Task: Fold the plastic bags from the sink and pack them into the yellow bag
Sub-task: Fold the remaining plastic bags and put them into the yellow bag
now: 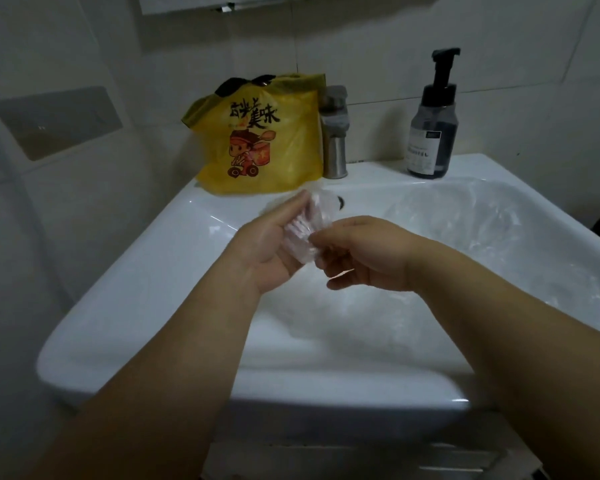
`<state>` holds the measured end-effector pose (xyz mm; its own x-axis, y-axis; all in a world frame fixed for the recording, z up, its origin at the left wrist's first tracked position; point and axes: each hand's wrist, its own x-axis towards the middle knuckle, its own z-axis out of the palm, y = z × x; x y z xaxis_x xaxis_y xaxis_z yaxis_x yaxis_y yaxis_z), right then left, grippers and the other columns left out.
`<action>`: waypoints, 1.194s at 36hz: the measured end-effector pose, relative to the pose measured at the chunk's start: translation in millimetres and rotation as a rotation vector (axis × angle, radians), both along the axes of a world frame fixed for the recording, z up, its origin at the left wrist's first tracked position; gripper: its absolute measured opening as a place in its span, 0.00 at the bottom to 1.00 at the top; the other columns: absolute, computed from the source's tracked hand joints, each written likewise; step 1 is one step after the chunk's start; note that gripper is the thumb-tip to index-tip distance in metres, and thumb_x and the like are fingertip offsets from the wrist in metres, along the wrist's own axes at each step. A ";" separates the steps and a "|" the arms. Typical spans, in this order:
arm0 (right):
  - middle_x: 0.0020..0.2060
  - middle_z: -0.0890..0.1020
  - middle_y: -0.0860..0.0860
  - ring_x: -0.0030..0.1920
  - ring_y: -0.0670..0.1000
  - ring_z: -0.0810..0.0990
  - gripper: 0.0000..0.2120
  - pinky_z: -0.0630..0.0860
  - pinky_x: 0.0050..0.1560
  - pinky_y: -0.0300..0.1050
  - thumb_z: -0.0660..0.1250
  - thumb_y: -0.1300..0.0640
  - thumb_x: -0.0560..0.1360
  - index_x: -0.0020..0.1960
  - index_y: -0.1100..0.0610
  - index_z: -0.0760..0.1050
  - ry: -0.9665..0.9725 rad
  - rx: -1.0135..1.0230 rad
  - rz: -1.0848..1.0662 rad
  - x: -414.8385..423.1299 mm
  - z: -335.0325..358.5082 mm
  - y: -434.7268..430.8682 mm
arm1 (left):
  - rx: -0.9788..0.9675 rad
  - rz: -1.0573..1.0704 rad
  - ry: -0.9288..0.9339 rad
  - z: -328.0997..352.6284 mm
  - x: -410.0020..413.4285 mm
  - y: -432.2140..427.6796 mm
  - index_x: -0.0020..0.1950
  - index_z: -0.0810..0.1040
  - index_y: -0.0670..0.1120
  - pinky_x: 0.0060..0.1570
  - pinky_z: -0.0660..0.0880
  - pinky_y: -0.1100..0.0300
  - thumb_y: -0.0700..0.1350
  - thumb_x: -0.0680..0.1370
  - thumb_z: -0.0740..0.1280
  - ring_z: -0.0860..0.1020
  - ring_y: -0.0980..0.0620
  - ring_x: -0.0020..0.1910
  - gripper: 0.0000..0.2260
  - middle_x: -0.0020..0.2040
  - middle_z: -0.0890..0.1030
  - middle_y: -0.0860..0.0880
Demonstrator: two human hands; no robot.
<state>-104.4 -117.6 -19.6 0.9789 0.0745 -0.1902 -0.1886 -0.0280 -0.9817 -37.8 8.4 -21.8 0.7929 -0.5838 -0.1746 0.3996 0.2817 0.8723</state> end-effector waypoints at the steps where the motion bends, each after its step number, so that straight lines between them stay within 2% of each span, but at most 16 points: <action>1: 0.30 0.76 0.53 0.32 0.49 0.73 0.10 0.77 0.39 0.45 0.62 0.60 0.78 0.39 0.58 0.73 0.021 -0.002 0.025 -0.7 1.5 -2.8 | -0.033 0.026 0.014 0.8 2.8 1.6 0.48 0.80 0.43 0.34 0.79 0.60 0.47 0.79 0.65 0.83 0.52 0.36 0.09 0.40 0.83 0.46; 5: 0.27 0.74 0.54 0.29 0.50 0.72 0.13 0.77 0.39 0.46 0.62 0.62 0.77 0.34 0.59 0.73 0.126 -0.042 0.111 -7.6 5.3 -18.2 | -0.097 0.249 0.114 4.2 12.7 12.5 0.55 0.82 0.44 0.47 0.81 0.59 0.46 0.76 0.71 0.84 0.53 0.43 0.10 0.45 0.85 0.48; 11: 0.24 0.73 0.54 0.27 0.51 0.72 0.16 0.78 0.35 0.44 0.64 0.64 0.73 0.27 0.58 0.76 0.164 -0.010 0.138 -11.1 6.1 -31.8 | -0.118 0.437 0.140 5.5 11.3 20.9 0.49 0.80 0.45 0.28 0.78 0.64 0.43 0.78 0.69 0.83 0.56 0.32 0.02 0.35 0.85 0.50; 14: 0.25 0.73 0.54 0.28 0.51 0.73 0.08 0.79 0.35 0.44 0.67 0.59 0.63 0.25 0.57 0.77 0.133 0.029 0.167 -14.7 9.6 -29.1 | -0.119 0.421 0.126 5.7 8.1 21.1 0.50 0.80 0.45 0.28 0.77 0.65 0.44 0.77 0.70 0.84 0.56 0.33 0.04 0.36 0.85 0.49; 18: 0.32 0.77 0.56 0.33 0.54 0.74 0.07 0.77 0.40 0.49 0.66 0.57 0.68 0.42 0.61 0.77 0.035 0.196 0.165 -15.4 12.2 -28.9 | -0.051 0.424 0.212 6.6 8.2 22.1 0.43 0.78 0.42 0.23 0.73 0.68 0.38 0.77 0.69 0.80 0.57 0.25 0.04 0.30 0.83 0.49; 20: 0.43 0.78 0.59 0.37 0.55 0.76 0.19 0.78 0.44 0.51 0.60 0.60 0.69 0.60 0.60 0.71 -0.017 0.251 0.080 -12.2 10.7 -30.0 | -0.018 0.453 0.260 4.9 9.7 22.3 0.39 0.76 0.42 0.19 0.69 0.70 0.36 0.77 0.68 0.77 0.58 0.20 0.07 0.24 0.80 0.49; 23: 0.71 0.67 0.53 0.57 0.55 0.76 0.40 0.79 0.50 0.48 0.62 0.70 0.73 0.76 0.42 0.51 -0.190 -0.324 -0.079 -12.6 4.8 -27.9 | 0.019 0.449 0.278 1.4 10.3 22.5 0.39 0.76 0.41 0.20 0.71 0.69 0.35 0.77 0.67 0.77 0.57 0.20 0.07 0.24 0.80 0.48; 25: 0.77 0.53 0.47 0.70 0.54 0.67 0.50 0.76 0.51 0.42 0.65 0.71 0.72 0.75 0.35 0.39 -0.314 -0.661 -0.041 -14.7 0.9 -21.4 | 0.046 0.443 0.272 -1.1 12.2 21.4 0.39 0.76 0.41 0.22 0.74 0.69 0.34 0.77 0.67 0.78 0.57 0.20 0.08 0.24 0.80 0.48; 27: 0.77 0.45 0.45 0.74 0.53 0.60 0.54 0.74 0.58 0.43 0.71 0.66 0.71 0.71 0.31 0.36 -0.446 -0.763 -0.024 -15.3 -2.1 -16.5 | 0.092 0.433 0.267 -2.8 13.7 20.0 0.38 0.75 0.42 0.21 0.73 0.69 0.34 0.77 0.67 0.77 0.58 0.20 0.08 0.23 0.79 0.49; 30: 0.78 0.45 0.49 0.76 0.53 0.53 0.47 0.67 0.68 0.47 0.75 0.59 0.70 0.68 0.29 0.45 -0.600 -0.905 -0.006 -17.0 -0.4 -5.0 | 0.158 0.369 0.266 -4.8 16.3 20.2 0.41 0.77 0.42 0.23 0.76 0.66 0.36 0.77 0.68 0.79 0.56 0.22 0.05 0.25 0.80 0.49; 32: 0.78 0.53 0.51 0.76 0.55 0.55 0.34 0.64 0.70 0.51 0.74 0.61 0.70 0.69 0.39 0.65 -0.689 -0.977 -0.011 -16.6 -0.1 0.7 | 0.187 0.320 0.248 -7.4 20.0 21.0 0.48 0.79 0.42 0.35 0.80 0.63 0.37 0.77 0.68 0.83 0.54 0.32 0.02 0.35 0.84 0.47; 34: 0.74 0.64 0.52 0.73 0.58 0.60 0.21 0.62 0.70 0.54 0.70 0.65 0.70 0.62 0.51 0.78 -0.740 -1.035 -0.018 -16.5 0.9 3.1 | 0.204 0.292 0.237 -9.7 23.8 22.0 0.53 0.79 0.41 0.43 0.80 0.60 0.37 0.77 0.67 0.83 0.52 0.42 0.06 0.46 0.84 0.46; 37: 0.57 0.79 0.47 0.60 0.54 0.72 0.14 0.67 0.61 0.47 0.66 0.65 0.73 0.57 0.56 0.79 -0.727 -0.928 -0.052 -17.2 0.8 2.5 | 0.196 0.266 0.171 -9.6 23.0 19.1 0.52 0.77 0.39 0.33 0.80 0.63 0.33 0.78 0.63 0.81 0.53 0.35 0.06 0.45 0.82 0.44; 39: 0.46 0.78 0.46 0.47 0.51 0.77 0.10 0.73 0.48 0.47 0.66 0.62 0.75 0.56 0.56 0.76 -0.670 -0.789 -0.088 -18.5 3.3 2.9 | 0.172 0.233 0.107 -7.3 18.6 15.0 0.53 0.76 0.37 0.31 0.79 0.65 0.27 0.76 0.59 0.81 0.52 0.37 0.11 0.45 0.80 0.43; 41: 0.46 0.80 0.50 0.44 0.52 0.79 0.08 0.77 0.46 0.50 0.66 0.57 0.77 0.55 0.56 0.74 -0.605 -0.721 -0.138 -16.7 4.0 2.0 | 0.169 0.168 0.028 -7.5 16.1 12.4 0.60 0.76 0.35 0.36 0.80 0.64 0.24 0.75 0.55 0.80 0.50 0.42 0.18 0.50 0.80 0.40; 43: 0.46 0.81 0.48 0.44 0.46 0.79 0.06 0.76 0.46 0.40 0.66 0.55 0.78 0.54 0.54 0.75 -0.567 -0.642 -0.164 -12.7 2.2 -2.0 | 0.202 0.116 -0.049 -6.4 14.2 11.1 0.65 0.75 0.38 0.41 0.81 0.62 0.24 0.75 0.53 0.80 0.48 0.48 0.23 0.56 0.80 0.39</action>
<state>-117.1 -119.6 -17.4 0.9275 -0.0301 0.3726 0.2741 -0.6233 -0.7324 -23.7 19.5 -28.2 0.8633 -0.4451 -0.2379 0.3301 0.1416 0.9332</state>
